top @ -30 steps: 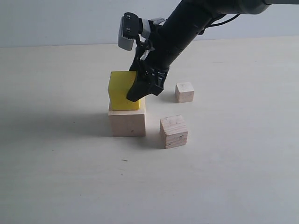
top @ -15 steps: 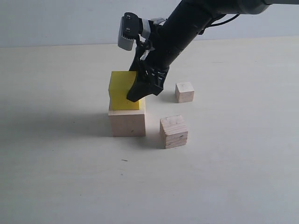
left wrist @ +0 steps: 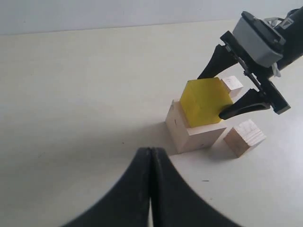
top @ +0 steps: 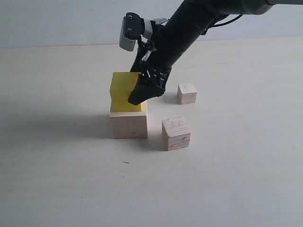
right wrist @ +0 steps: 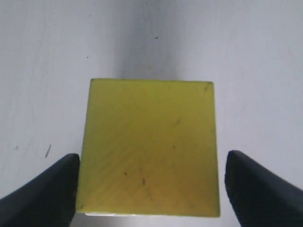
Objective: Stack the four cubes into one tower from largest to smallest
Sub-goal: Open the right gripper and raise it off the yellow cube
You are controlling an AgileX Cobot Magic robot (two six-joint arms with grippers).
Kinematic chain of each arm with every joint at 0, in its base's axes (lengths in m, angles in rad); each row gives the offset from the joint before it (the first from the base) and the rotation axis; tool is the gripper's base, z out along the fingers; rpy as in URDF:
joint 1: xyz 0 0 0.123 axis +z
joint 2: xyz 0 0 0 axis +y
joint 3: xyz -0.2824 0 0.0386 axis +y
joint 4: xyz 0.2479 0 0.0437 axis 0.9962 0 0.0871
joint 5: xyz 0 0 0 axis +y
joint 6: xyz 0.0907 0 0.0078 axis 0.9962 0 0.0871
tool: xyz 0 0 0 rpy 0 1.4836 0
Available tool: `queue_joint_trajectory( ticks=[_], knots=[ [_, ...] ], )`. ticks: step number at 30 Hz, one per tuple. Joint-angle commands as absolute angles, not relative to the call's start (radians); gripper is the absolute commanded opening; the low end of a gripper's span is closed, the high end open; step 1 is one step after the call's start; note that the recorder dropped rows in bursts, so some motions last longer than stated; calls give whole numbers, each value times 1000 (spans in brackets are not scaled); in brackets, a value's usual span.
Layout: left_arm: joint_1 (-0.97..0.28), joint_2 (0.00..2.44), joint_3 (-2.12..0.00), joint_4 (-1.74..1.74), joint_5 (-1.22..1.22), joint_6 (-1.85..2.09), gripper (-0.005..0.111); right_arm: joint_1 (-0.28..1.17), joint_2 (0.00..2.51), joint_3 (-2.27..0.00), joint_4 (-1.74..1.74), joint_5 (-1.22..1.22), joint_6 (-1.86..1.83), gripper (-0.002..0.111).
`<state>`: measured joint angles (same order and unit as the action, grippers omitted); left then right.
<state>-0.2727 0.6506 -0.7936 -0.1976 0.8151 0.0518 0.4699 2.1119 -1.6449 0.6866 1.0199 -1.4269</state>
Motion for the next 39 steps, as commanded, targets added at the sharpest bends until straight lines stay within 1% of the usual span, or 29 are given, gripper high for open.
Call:
queue_joint_trajectory(
  ticks=[1, 17, 22, 24, 26, 29, 32, 35, 37, 39],
  knots=[
    [-278, 652, -792, -193, 815, 53, 0, 466, 2097, -1642, 688, 1023, -1382, 79],
    [-278, 652, -792, -191, 810, 53, 0, 466, 1988, -1642, 686, 1020, -1320, 79],
    [-278, 652, -792, -191, 810, 53, 0, 466, 1928, -1642, 597, 1003, -1167, 78],
    [-278, 652, -792, -191, 810, 53, 0, 466, 1900, -1642, 528, 979, -1056, 76],
    [-278, 652, -792, -191, 810, 53, 0, 466, 1878, -1642, 458, 968, -937, 70],
    [-278, 652, -792, -191, 812, 53, 0, 466, 1851, -1642, 339, 963, -800, 53],
    [-278, 652, -792, -191, 817, 53, 0, 466, 1837, -1642, 250, 956, -748, 37],
    [-278, 652, -790, -191, 817, 53, 0, 466, 1834, -1642, 261, 946, -748, 25],
    [-278, 652, -790, -191, 815, 53, 0, 466, 1834, -1642, 273, 949, -733, 20],
    [-278, 652, -790, -191, 815, 53, 0, 466, 1841, -1642, 245, 962, -597, 16]
  ],
)
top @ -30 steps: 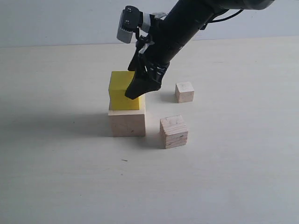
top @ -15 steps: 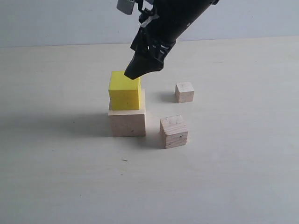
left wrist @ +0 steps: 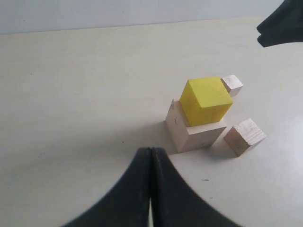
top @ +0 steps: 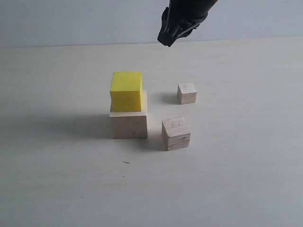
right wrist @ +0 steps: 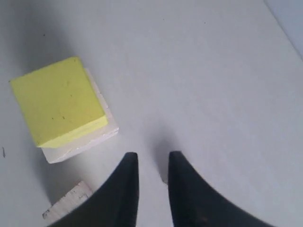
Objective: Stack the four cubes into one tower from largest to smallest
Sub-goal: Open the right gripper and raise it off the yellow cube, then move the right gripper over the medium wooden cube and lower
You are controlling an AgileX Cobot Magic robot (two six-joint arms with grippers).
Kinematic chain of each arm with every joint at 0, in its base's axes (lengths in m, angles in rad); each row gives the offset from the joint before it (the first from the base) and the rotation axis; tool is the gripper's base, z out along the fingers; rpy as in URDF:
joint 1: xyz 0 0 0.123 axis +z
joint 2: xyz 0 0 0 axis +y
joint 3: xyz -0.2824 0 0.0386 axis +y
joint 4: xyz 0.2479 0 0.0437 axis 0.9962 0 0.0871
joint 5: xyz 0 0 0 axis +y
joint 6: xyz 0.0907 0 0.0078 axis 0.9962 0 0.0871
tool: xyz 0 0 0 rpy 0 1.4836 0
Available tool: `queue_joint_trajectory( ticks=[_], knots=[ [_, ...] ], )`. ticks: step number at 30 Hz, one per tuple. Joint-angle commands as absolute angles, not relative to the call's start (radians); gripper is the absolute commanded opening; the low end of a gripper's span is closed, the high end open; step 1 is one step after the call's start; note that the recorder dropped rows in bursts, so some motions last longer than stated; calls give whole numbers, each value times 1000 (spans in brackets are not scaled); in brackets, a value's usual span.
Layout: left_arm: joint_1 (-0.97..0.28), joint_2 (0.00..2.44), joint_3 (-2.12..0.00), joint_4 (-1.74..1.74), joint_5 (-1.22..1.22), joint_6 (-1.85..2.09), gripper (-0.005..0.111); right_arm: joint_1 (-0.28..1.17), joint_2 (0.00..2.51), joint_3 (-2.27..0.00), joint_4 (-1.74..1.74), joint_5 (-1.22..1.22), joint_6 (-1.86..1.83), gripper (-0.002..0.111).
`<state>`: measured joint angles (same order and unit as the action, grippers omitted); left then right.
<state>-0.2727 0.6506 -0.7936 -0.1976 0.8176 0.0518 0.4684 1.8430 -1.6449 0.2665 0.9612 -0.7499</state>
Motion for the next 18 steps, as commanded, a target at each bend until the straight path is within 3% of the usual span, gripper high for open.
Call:
queue_joint_trajectory(
  ticks=[1, 6, 18],
  knots=[
    [-278, 652, -790, -191, 815, 53, 0, 464, 1844, -1642, 203, 972, -525, 16],
    [-278, 652, -790, -196, 817, 53, 0, 464, 1862, -1590, 22, 1030, -229, 16],
    [-278, 652, -790, -225, 834, 45, 0, 466, 1671, -1179, 258, 681, -25, 16]
  ],
)
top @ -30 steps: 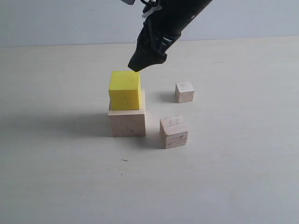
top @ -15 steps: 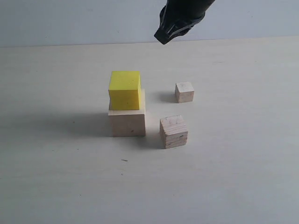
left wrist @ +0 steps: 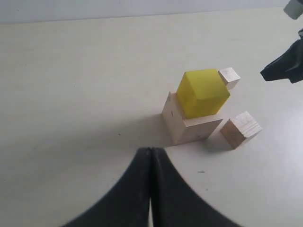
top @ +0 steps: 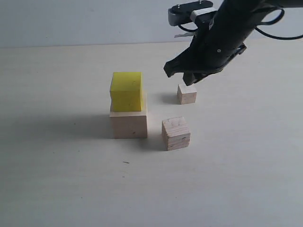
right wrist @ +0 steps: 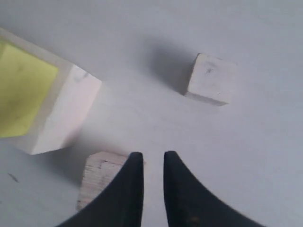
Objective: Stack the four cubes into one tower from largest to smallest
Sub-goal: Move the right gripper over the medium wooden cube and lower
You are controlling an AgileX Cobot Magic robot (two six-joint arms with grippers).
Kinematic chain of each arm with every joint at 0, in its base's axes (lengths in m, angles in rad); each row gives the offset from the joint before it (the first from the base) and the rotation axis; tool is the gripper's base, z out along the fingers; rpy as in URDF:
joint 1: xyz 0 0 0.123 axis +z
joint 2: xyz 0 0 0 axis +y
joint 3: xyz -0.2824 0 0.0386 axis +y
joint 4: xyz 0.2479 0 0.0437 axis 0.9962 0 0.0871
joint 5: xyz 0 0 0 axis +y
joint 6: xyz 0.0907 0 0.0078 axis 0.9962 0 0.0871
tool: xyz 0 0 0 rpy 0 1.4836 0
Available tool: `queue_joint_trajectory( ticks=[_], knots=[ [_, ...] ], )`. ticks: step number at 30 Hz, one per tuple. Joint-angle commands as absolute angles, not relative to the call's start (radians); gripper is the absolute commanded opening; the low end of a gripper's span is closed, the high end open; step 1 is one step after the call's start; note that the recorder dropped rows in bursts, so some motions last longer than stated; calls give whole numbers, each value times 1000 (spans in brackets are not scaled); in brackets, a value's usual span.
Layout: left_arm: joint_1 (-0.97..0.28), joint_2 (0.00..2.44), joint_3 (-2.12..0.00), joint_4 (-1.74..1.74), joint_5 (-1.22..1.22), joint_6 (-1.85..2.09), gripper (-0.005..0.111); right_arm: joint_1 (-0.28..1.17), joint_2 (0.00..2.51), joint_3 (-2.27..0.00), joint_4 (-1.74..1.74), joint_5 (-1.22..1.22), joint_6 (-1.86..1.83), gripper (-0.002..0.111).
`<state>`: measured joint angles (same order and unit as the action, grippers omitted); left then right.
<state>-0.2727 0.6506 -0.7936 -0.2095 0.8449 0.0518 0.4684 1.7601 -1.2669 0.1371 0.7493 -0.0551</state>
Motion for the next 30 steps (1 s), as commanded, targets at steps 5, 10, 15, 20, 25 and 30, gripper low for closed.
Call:
queue_joint_trajectory(
  ticks=[5, 10, 15, 20, 25, 30],
  knots=[
    [-278, 652, -790, -225, 787, 45, 0, 466, 1657, -1091, 276, 701, 49, 16],
    [-278, 665, -790, -243, 719, 45, 0, 466, 1703, -1054, 331, 702, 42, 17],
    [-278, 703, -790, -247, 713, 45, 0, 466, 1713, -1054, 340, 691, 50, 37],
    [-278, 763, -790, -249, 713, 45, 0, 466, 1735, -1054, 340, 671, 9, 67],
    [-278, 811, -790, -249, 709, 49, 0, 466, 1789, -1054, 462, 663, -138, 81],
    [-278, 845, -790, -249, 709, 54, 0, 466, 1828, -1054, 535, 641, -269, 81]
  ],
)
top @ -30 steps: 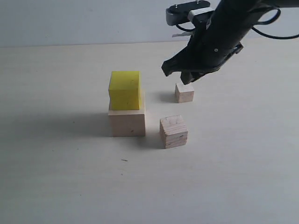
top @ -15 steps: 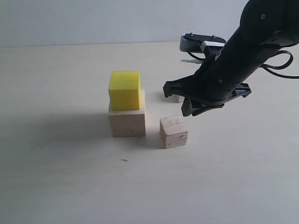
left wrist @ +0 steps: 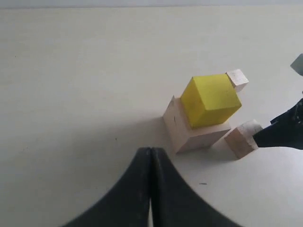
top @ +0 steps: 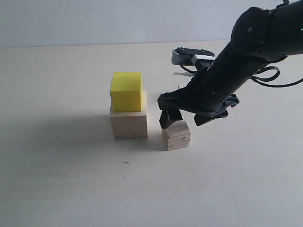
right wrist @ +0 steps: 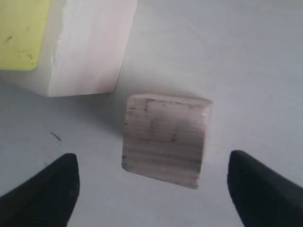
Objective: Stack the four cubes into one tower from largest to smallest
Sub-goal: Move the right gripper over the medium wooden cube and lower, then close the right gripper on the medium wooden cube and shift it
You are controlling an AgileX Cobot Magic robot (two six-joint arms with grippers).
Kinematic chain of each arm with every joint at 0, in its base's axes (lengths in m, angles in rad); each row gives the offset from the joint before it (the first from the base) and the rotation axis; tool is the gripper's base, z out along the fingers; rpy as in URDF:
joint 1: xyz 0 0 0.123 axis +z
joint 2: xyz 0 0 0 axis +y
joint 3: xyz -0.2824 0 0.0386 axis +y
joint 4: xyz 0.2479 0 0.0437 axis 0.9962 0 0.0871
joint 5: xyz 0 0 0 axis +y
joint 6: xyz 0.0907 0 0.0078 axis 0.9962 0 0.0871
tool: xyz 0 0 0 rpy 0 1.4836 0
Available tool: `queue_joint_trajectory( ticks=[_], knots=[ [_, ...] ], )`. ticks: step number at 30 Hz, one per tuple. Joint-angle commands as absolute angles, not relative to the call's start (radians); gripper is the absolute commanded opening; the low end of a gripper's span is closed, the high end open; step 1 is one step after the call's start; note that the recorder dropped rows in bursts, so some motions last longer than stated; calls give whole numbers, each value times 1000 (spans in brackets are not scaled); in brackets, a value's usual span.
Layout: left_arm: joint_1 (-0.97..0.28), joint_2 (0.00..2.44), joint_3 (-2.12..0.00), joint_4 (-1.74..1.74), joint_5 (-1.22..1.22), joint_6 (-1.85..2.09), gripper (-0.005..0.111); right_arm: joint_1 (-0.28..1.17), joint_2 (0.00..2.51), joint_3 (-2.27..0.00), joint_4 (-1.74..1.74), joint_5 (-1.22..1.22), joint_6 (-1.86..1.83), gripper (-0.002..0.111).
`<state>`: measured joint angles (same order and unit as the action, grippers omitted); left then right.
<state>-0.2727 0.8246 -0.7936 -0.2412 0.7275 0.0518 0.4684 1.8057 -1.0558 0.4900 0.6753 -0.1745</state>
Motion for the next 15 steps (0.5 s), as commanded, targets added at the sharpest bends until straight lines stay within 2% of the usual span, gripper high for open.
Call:
queue_joint_trajectory(
  ticks=[1, 15],
  knots=[
    [-278, 849, -790, -249, 709, 60, 0, 466, 1830, -1054, 533, 632, -269, 81],
    [-278, 851, -790, -249, 709, 74, 0, 466, 1830, -1054, 519, 565, -269, 81]
  ],
)
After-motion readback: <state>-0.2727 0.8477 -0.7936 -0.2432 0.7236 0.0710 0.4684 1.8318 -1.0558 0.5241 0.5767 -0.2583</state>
